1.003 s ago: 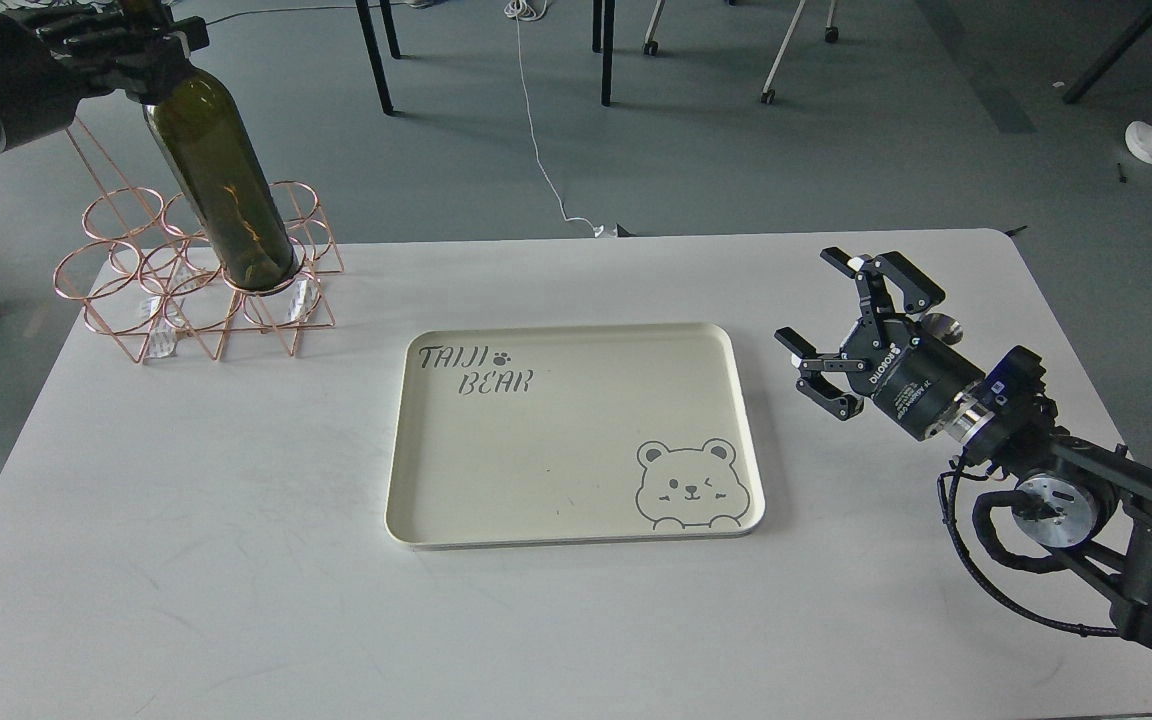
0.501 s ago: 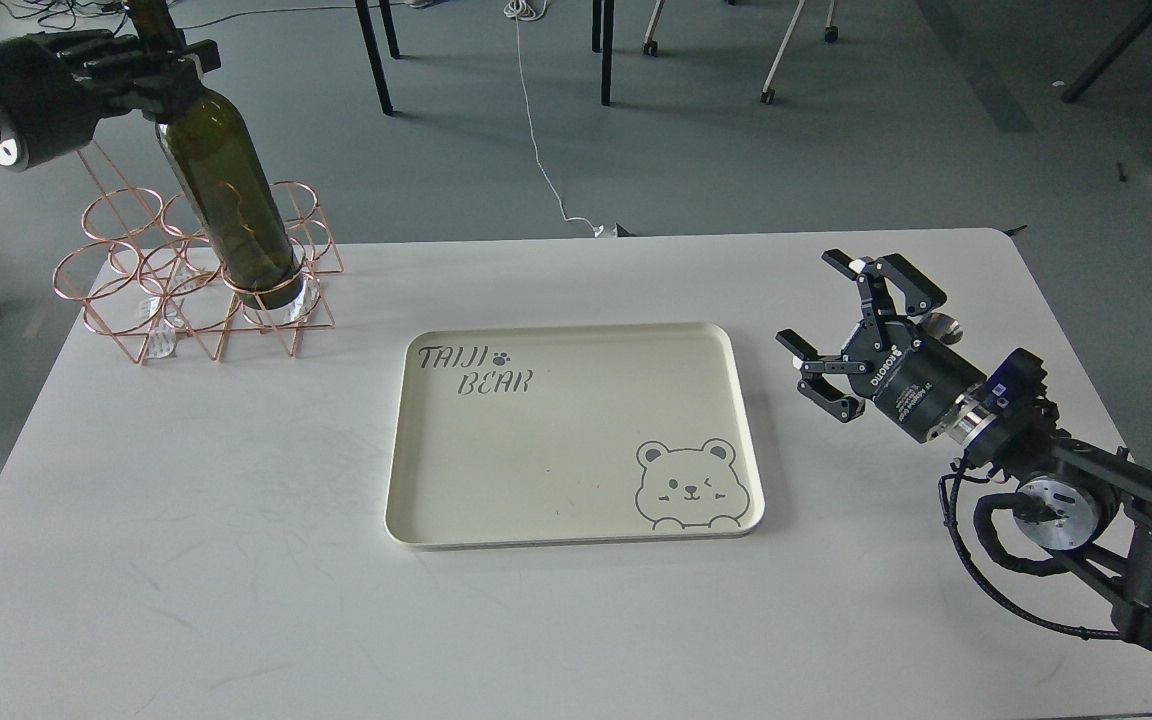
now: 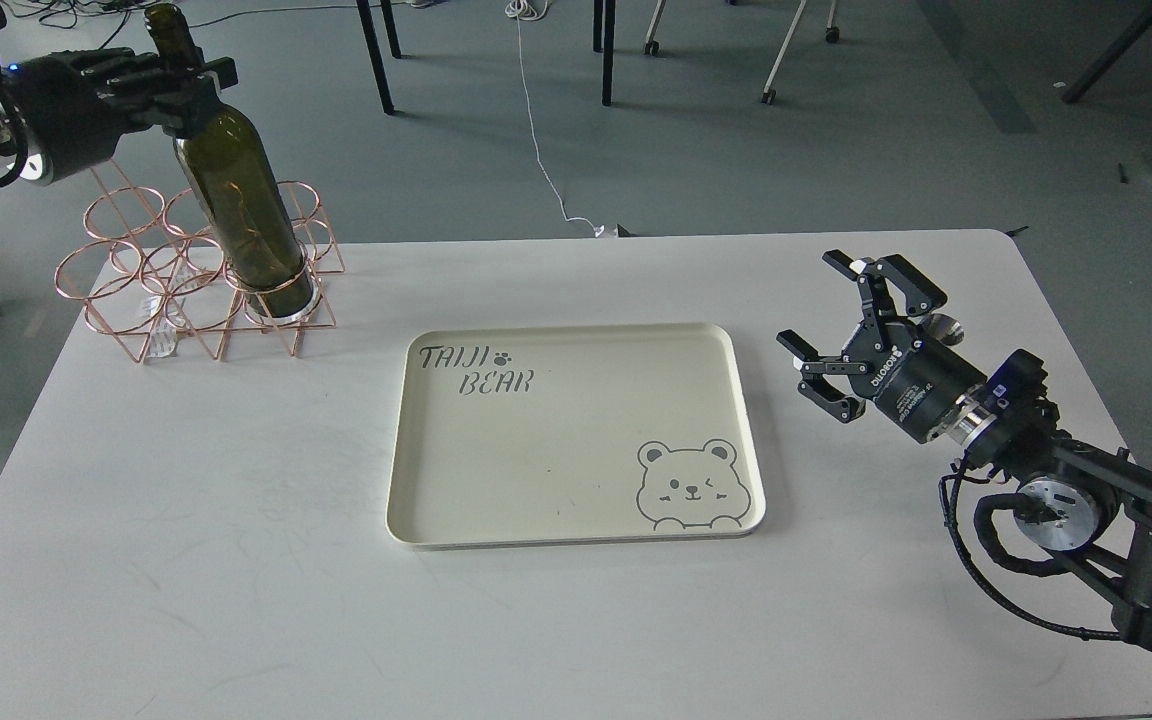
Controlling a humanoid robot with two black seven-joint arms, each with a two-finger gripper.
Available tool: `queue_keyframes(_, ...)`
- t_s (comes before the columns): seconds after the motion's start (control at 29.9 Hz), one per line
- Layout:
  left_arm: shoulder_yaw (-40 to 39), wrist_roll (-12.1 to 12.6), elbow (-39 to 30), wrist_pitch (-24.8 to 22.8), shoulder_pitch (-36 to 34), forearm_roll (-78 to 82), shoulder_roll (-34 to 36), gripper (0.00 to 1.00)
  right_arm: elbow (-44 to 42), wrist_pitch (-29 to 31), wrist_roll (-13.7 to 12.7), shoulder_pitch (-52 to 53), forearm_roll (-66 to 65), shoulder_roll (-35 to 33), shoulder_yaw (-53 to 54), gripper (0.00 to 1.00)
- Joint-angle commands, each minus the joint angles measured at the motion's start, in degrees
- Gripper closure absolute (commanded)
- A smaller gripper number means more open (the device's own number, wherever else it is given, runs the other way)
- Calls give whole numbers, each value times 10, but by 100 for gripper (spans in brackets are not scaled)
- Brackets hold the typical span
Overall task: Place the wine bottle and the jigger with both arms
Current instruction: 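Lower the bottle into a slot of the copper rack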
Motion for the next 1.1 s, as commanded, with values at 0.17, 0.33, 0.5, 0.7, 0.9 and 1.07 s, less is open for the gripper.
queue_keyframes(0.17, 2, 0, 11, 5, 7, -1, -5, 75, 0, 0, 0, -3, 0, 0, 1, 1)
queue_keyframes(0.33, 4, 0, 11, 10, 10, -1, -10, 75, 0, 0, 0, -3, 0, 0, 1, 1)
queue_keyframes(0.5, 4, 0, 19, 13, 16, -2, -11, 75, 0, 0, 0, -5, 0, 0, 1, 1)
queue_keyframes(0.7, 4, 0, 19, 17, 25, -2, -12, 74, 0, 0, 0, -5, 0, 0, 1, 1)
queue_keyframes(0.9, 4, 0, 19, 17, 28, -2, -13, 73, 0, 0, 0, -5, 0, 0, 1, 1)
queue_keyframes(1.07, 4, 0, 21, 17, 31, -2, -15, 71, 0, 0, 0, -5, 0, 0, 1, 1)
